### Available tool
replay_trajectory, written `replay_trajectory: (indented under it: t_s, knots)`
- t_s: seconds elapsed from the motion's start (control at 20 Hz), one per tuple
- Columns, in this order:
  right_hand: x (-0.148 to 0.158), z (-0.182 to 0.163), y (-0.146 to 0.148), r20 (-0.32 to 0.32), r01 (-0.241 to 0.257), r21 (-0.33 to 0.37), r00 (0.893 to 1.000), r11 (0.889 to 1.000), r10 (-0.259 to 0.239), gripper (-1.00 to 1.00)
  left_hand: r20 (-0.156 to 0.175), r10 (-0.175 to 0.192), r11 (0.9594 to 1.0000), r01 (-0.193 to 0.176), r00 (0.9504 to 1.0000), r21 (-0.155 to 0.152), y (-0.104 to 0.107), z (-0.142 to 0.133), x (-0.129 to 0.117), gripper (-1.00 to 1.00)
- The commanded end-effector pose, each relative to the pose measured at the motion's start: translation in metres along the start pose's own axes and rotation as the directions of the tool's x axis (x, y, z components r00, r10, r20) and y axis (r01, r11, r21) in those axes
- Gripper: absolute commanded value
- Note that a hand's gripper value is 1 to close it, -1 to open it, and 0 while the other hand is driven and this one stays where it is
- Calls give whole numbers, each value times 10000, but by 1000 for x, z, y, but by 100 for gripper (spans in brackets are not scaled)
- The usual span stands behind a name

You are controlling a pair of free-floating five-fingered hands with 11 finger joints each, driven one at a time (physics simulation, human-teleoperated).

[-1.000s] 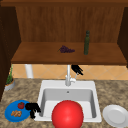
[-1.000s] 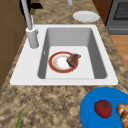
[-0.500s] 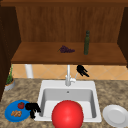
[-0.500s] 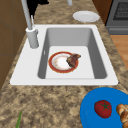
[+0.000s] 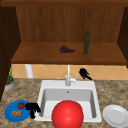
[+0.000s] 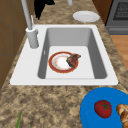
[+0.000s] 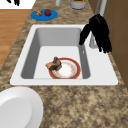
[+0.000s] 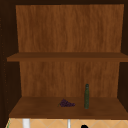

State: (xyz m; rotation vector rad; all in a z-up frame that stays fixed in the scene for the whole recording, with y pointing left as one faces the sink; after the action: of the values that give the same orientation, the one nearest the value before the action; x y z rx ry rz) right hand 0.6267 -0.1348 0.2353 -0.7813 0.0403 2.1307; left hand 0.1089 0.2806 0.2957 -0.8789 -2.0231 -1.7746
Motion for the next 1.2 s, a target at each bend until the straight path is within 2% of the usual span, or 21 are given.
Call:
replay_trajectory:
  t_s: [0.0, 0.25, 0.45, 0.55, 0.8, 1.0, 1.15]
  knots:
    - [15, 5, 19, 401, 879, -611, 9955, 9943, -855, -100, 0, 0, 10000, 0, 10000, 0, 0, 0, 0, 0]
    - [24, 13, 35, 1009, 1331, -986, 9872, 9862, -1232, -100, 0, 0, 10000, 0, 10000, 0, 0, 0, 0, 0]
    - [33, 16, 44, 1462, 1902, -1233, 9742, 9740, -1718, -100, 0, 0, 10000, 0, 10000, 0, 0, 0, 0, 0]
    - [39, 17, 54, 1822, 1982, -1347, 9681, 9709, -1723, -100, 0, 0, 10000, 0, 10000, 0, 0, 0, 0, 0]
    - [52, 22, 71, 2565, 2412, -1778, 9473, 9540, -1917, -100, 0, 0, 10000, 0, 10000, 0, 0, 0, 0, 0]
    - [70, 27, 84, 3095, 2939, -2045, 9243, 9337, -2232, -100, 0, 0, 10000, 0, 10000, 0, 0, 0, 0, 0]
    - [87, 33, 98, 3432, 2959, -2265, 9159, 9280, -2083, -100, 0, 0, 10000, 0, 10000, 0, 0, 0, 0, 0]
